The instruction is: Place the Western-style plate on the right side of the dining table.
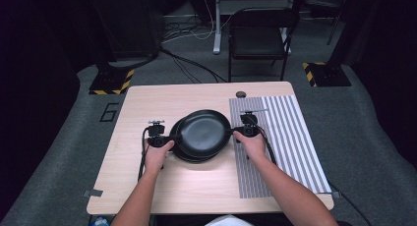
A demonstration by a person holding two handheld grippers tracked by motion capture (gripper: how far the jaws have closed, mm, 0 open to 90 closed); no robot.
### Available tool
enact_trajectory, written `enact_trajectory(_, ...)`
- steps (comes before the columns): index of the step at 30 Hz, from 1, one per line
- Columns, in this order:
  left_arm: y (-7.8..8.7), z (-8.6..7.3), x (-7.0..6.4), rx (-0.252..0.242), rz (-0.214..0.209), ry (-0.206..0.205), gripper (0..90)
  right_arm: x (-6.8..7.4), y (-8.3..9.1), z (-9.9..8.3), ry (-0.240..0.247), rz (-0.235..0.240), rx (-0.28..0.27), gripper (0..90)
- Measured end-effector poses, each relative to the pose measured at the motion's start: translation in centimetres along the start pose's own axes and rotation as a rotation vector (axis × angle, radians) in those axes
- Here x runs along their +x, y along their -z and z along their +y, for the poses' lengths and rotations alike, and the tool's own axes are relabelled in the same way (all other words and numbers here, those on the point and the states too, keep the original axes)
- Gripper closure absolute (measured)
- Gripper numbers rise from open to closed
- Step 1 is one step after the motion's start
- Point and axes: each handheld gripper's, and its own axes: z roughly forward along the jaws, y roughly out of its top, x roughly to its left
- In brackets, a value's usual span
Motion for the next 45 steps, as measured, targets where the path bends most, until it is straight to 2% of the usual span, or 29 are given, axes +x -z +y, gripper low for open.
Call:
enact_trajectory(5,-0.3,-0.4,-0.1,-0.045,-0.004,0.008,66.8,0.0,0.1,-0.3,0.002,0.005,-0.006,72.6)
enact_trajectory(7,-0.4,-0.5,-0.3,-0.058,0.004,-0.006,65.5,0.0,0.2,-0.4,0.008,0.001,-0.003,72.1)
enact_trajectory(10,-0.5,-0.5,-0.4,-0.069,0.009,-0.003,64.4,0.1,0.3,-0.6,0.023,-0.008,-0.003,71.1)
enact_trajectory(15,-0.5,-0.7,-0.1,-0.092,-0.019,0.045,64.7,0.1,0.2,-0.9,0.013,0.009,0.01,69.7)
enact_trajectory(19,-0.6,-0.7,-0.3,-0.1,-0.005,0.039,64.7,-0.2,-0.1,-1.0,-0.031,0.04,0.01,70.1)
enact_trajectory(20,-0.6,-0.7,-0.3,-0.1,-0.005,0.039,64.6,-0.2,-0.1,-1.0,-0.031,0.04,0.01,70.1)
enact_trajectory(22,-0.7,-0.7,-0.7,-0.093,0.024,0.015,64.4,-0.1,-0.1,-1.1,-0.016,0.039,0.01,69.8)
enact_trajectory(24,-0.7,-0.7,-0.7,-0.098,0.024,0.013,64.8,-0.1,-0.1,-1.1,-0.02,0.037,0.009,69.8)
enact_trajectory(25,-0.7,-0.8,-0.5,-0.104,0.02,0.02,64.8,-0.2,-0.2,-1.1,-0.021,0.046,0.006,70.1)
enact_trajectory(28,-0.7,-1.1,0.2,-0.139,-0.016,0.095,71.2,-0.6,-0.4,-1.2,-0.058,0.079,0.003,71.6)
enact_trajectory(29,-0.7,-1.1,0.2,-0.139,-0.016,0.095,72.5,-0.7,-0.5,-1.3,-0.072,0.086,-0.003,71.7)
enact_trajectory(30,-0.7,-1.2,0.5,-0.149,-0.03,0.134,73.5,-0.6,-0.7,-1.4,-0.081,0.085,-0.009,71.7)
enact_trajectory(34,-0.7,-1.1,0.4,-0.15,-0.021,0.128,73.9,-0.4,-0.8,-1.5,-0.082,0.075,-0.018,71.8)
enact_trajectory(40,-0.4,-1.0,0.0,-0.136,0.019,0.081,73.1,-0.5,-0.9,-1.5,-0.095,0.085,-0.02,72.8)
enact_trajectory(45,-0.2,-0.8,-0.3,-0.126,0.04,0.059,72.9,-0.4,-0.7,-1.4,-0.094,0.092,-0.017,73.9)
